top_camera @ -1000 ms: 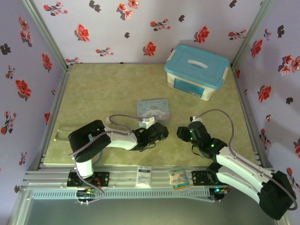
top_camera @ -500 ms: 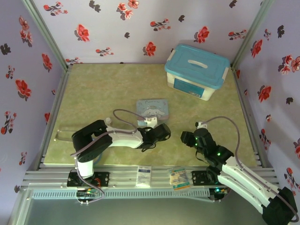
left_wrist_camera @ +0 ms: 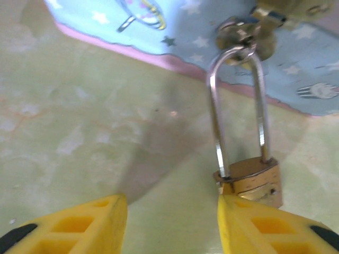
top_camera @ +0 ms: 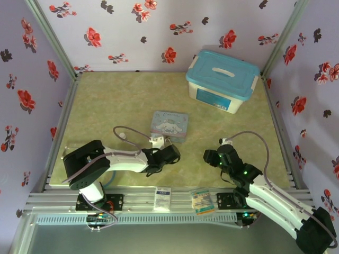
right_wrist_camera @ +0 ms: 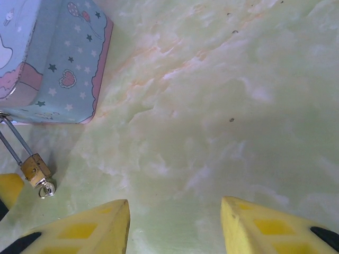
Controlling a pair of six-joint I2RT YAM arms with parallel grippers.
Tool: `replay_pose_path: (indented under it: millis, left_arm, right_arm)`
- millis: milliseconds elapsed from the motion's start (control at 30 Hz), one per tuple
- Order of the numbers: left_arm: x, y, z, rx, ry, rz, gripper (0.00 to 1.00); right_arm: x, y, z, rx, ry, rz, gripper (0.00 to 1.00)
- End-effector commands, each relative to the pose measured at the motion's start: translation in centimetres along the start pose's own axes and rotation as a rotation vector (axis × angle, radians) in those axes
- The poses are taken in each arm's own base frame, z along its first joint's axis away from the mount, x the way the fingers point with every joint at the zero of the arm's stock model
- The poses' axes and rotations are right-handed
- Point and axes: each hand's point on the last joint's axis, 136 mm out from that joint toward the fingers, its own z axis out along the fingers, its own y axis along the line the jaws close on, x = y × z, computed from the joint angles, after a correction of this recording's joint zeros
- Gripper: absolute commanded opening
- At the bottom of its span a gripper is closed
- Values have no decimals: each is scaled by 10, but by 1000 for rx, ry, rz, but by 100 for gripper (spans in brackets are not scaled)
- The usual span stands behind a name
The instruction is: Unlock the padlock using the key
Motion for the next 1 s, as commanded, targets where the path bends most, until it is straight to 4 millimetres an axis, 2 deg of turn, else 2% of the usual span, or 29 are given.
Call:
replay_pose_path:
  millis: [0,100,233,400,567,667,800,967]
  left_arm:
    - [-21,-38,-5,128,-70,-26,56]
    - [-16,-50,-1,186,-70,-94,57]
    - [-5,-37,10,179,-68,-211,58]
    - [-9,-23,15,57,-88,-151,58]
    - [3,-12,24,4,-58,-122,57]
    - [11,1,18,-59,-38,-83,49]
    - [17,10,15,-55,-32,-93,37]
    - [19,9,17,-32,-28,-95,30]
  right_arm:
    - [-5,0,0,2,-20,5,49]
    - [-5,0,-1,-2,-20,7,49]
    - [-5,0,-2,-6,-24,11,49]
    - [-5,1,-3,-9,-25,6,49]
    - [-5,1,-3,-9,-25,6,49]
    - [-4,1,-3,-12,-21,6,49]
    - [-5,1,-3,-14,-26,3,50]
    - [-5,0,-2,-9,-28,2,50]
